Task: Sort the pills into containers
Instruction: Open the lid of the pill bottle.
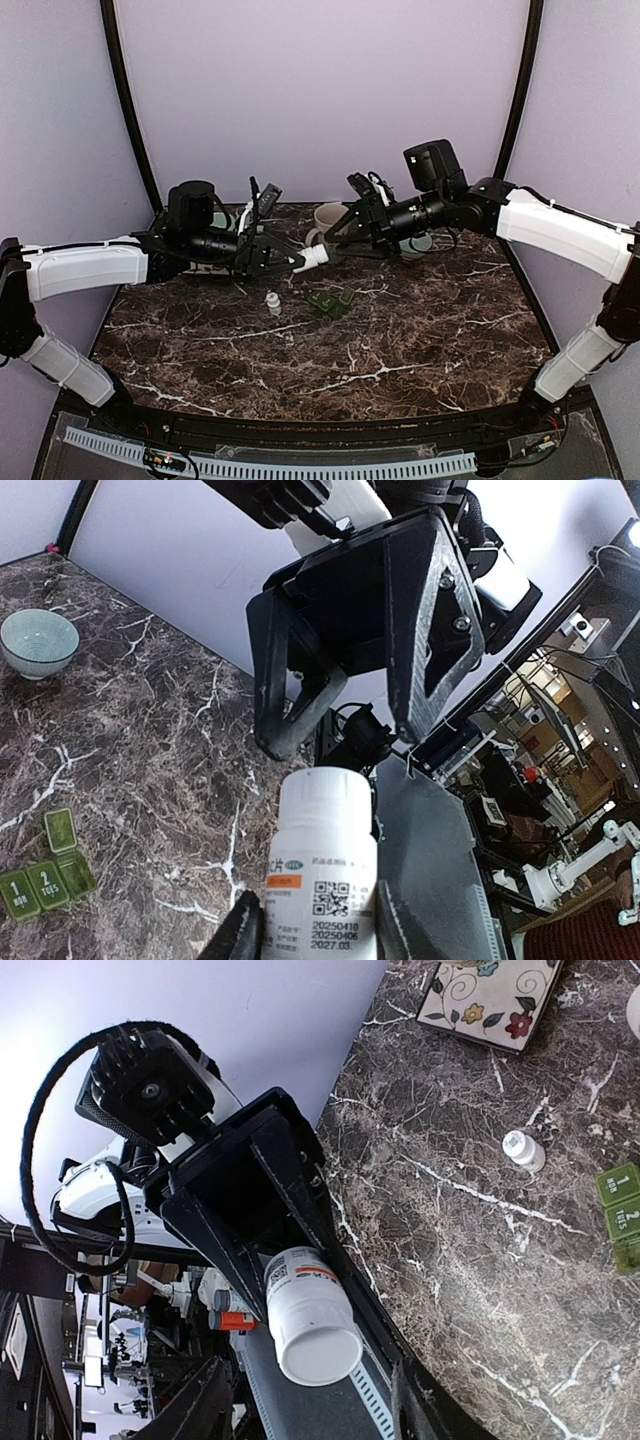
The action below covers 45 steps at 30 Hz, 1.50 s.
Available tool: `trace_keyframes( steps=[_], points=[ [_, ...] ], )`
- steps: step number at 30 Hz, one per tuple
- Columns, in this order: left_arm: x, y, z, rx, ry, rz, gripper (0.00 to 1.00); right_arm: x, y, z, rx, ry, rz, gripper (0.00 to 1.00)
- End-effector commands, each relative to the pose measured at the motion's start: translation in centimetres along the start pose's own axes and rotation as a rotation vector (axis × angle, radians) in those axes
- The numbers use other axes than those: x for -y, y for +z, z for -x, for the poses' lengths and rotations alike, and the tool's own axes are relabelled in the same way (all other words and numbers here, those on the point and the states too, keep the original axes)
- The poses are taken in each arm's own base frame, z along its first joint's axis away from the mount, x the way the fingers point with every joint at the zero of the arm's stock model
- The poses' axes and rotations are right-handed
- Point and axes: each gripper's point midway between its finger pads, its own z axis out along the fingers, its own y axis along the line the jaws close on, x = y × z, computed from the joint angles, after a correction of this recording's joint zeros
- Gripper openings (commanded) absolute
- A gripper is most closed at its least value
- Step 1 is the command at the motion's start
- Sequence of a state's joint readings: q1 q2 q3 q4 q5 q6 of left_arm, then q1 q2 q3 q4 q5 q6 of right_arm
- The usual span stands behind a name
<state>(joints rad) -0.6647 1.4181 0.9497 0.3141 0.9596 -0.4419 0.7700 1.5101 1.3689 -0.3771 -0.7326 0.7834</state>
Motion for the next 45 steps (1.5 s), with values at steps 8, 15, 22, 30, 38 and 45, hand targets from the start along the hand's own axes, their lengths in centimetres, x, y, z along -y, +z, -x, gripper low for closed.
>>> trace_keyframes(
  steps=[8,15,22,30,38,45],
  points=[
    [0.9,-1.0,1.5,0.029,0.114,0.044,0.13,-0.3,0.4,0.6,-0.029,0.074,0.021,0.54],
    [0.9,-1.0,1.7,0.031,0.128,0.049,0.13,-0.5,0.8,0.7,-0.037,0.087,0.057,0.54],
    [0.7,-0.8,1.9,0.026,0.137,0.054,0.13,-0.3,1.2,0.6,-0.049,0.099,0.061,0.53],
    [0.6,-0.4,2.2,0.02,0.138,0.04,0.13,0.1,1.6,0.5,-0.054,0.107,0.073,0.53],
    [0.2,-0.2,2.1,0.015,0.132,0.04,0.13,-0.9,1.4,0.8,-0.053,0.093,0.104,0.49],
    [0.1,0.0,2.3,0.02,0.134,0.037,0.13,-0.1,2.4,0.6,-0.081,0.113,0.105,0.41]
  ],
)
